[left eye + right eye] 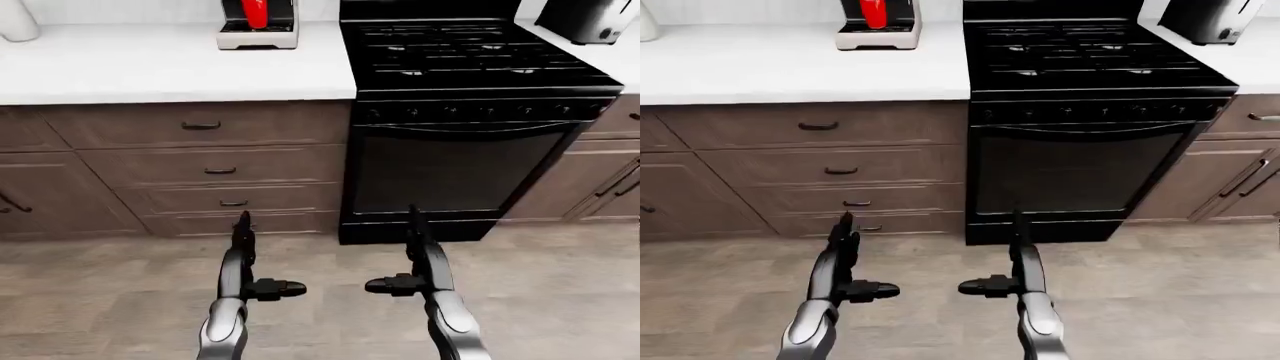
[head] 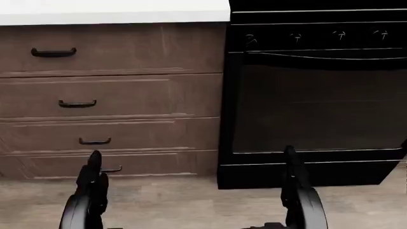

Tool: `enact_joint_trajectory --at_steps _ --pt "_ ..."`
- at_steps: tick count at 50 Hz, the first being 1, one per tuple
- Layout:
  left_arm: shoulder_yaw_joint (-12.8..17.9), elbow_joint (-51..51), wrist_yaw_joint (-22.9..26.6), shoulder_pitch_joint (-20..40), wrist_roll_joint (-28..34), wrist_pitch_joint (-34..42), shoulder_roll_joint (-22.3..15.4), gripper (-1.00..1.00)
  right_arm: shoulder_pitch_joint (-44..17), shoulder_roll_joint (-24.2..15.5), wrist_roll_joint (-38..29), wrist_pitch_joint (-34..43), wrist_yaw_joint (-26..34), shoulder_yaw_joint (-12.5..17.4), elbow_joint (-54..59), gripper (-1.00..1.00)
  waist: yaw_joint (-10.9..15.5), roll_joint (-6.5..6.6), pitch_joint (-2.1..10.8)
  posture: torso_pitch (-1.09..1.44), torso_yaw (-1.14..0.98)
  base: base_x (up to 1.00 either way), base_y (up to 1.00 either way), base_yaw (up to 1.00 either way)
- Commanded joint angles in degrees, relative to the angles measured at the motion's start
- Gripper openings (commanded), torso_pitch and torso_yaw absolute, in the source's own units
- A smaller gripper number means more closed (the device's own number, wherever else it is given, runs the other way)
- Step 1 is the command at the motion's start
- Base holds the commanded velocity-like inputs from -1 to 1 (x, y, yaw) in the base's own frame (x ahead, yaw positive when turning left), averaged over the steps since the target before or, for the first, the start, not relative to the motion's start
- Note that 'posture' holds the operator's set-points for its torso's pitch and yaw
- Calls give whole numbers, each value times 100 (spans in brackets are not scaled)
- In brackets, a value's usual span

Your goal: Press the button on the coffee machine to serve coffee.

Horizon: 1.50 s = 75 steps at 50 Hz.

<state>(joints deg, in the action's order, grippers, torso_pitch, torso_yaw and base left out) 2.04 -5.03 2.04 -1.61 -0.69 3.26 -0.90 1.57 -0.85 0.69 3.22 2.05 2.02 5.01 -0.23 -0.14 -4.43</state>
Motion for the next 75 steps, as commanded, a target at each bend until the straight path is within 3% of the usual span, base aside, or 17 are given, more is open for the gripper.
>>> enact_joint_trajectory --at_steps 1,3,4,5,7,8,18,23,34,40,48,54,62,67,68,70,75 --pt "12 471 17 168 -45 -344 -15 100 -157 -33 22 -372 15 21 -433 100 -12 -45 5 0 0 0 0 0" --pt "16 479 17 178 -52 -325 -16 100 -163 -39 3 -371 14 24 -421 100 40 -4 354 0 0 0 0 0" --pt "20 455 19 186 -59 -344 -15 100 -167 -40 1 -374 18 26 -404 100 38 -7 296 0 0 0 0 0" --pt "14 508 11 172 -58 -308 -11 100 -166 -40 -5 -366 21 22 -419 100 36 -39 95 0 0 0 0 0" --pt "21 459 15 187 -65 -342 -14 100 -174 -44 -13 -400 29 26 -369 100 39 -45 397 0 0 0 0 0" --pt "25 457 15 195 -73 -335 -15 100 -152 -41 -26 -340 22 15 -455 100 41 -45 426 0 0 0 0 0" --pt "196 819 -49 329 -203 90 -82 100 -148 -26 -108 -87 -4 -4 -767 100 44 -24 482 0 0 0 0 0" --pt "454 1451 -49 824 -372 1090 -312 100 -513 -92 -101 1138 -104 83 -1729 100 50 -11 531 0 0 0 0 0" --pt "859 1738 37 2310 -370 2577 -1003 100 -2371 -576 -8 3299 -234 367 -2520 100 50 21 535 0 0 0 0 0" --pt "1107 1548 -55 3248 -636 3250 -1436 100 -3497 -973 176 4079 -84 646 -2446 100 42 23 472 0 0 0 0 0" --pt "1379 1805 -280 3811 -1103 4080 -1907 100 -4490 -1447 632 4848 -316 897 -2459 100 36 39 423 0 0 0 0 0" --pt "1550 2215 -393 4015 -1404 4601 -2293 100 -4897 -1760 1008 5665 -449 1063 -3118 100 47 54 366 0 0 0 0 0" --pt "1685 2617 -578 4161 -1720 5072 -2527 100 -5321 -1991 1744 6350 -856 1435 -3614 100 54 48 311 0 0 0 0 0" --pt "1693 2783 -659 4223 -1877 5248 -2573 100 -5348 -2094 2125 6312 -1116 1403 -3645 100 61 53 289 0 0 0 0 0" --pt "1687 2767 -661 4220 -1890 5221 -2569 100 -5346 -2117 2179 6289 -1140 1419 -3627 100 44 74 413 0 0 8 2 0" --pt "1677 2795 -685 4231 -1926 5258 -2575 100 -5391 -2173 2314 6346 -1221 1460 -3650 100 34 68 320 0 0 11 4 0" --pt "1662 2777 -694 4209 -1941 5215 -2588 100 -5331 -2236 2481 6251 -1327 1422 -3626 100 12 87 284 0 0 12 4 0"
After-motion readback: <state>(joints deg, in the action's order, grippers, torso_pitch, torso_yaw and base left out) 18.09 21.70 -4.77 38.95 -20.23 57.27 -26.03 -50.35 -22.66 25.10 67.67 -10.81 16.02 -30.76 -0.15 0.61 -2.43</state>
